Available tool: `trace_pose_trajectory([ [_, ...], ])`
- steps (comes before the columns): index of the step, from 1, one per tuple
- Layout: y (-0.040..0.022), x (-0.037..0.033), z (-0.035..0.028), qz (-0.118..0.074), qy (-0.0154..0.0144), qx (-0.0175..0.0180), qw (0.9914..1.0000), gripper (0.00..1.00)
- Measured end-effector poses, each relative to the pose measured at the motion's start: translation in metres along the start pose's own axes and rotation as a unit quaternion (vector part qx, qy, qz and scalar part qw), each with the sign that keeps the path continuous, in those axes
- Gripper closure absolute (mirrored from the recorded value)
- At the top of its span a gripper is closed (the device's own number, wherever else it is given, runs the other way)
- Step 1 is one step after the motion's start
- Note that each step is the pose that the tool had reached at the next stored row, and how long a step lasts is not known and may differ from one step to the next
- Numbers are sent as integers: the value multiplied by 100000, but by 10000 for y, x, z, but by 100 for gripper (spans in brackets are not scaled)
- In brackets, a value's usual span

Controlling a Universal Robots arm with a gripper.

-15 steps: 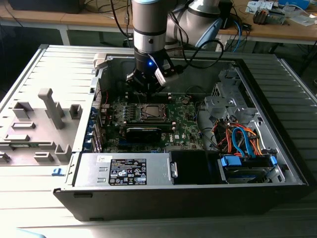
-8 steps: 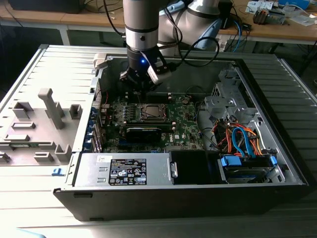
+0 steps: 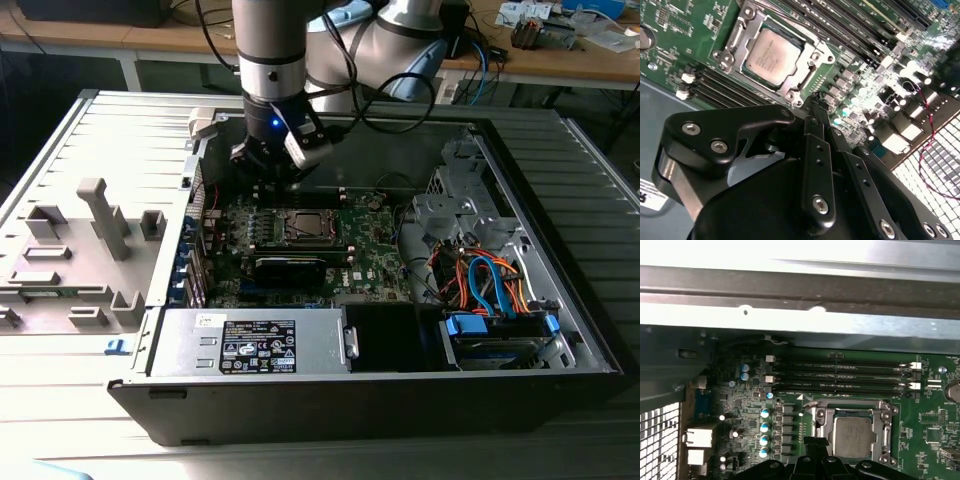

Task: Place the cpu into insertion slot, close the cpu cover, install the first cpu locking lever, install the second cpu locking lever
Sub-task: 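Install the first cpu locking lever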

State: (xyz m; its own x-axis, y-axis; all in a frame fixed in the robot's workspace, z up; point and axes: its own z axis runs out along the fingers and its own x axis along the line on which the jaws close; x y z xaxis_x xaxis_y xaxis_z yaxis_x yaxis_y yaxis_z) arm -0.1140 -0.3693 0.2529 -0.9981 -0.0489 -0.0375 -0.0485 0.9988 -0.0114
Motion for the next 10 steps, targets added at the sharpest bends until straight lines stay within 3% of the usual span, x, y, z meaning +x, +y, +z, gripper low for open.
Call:
trace_pose_trajectory([
  [10, 8, 160, -18, 5, -274, 23, 100000, 89],
])
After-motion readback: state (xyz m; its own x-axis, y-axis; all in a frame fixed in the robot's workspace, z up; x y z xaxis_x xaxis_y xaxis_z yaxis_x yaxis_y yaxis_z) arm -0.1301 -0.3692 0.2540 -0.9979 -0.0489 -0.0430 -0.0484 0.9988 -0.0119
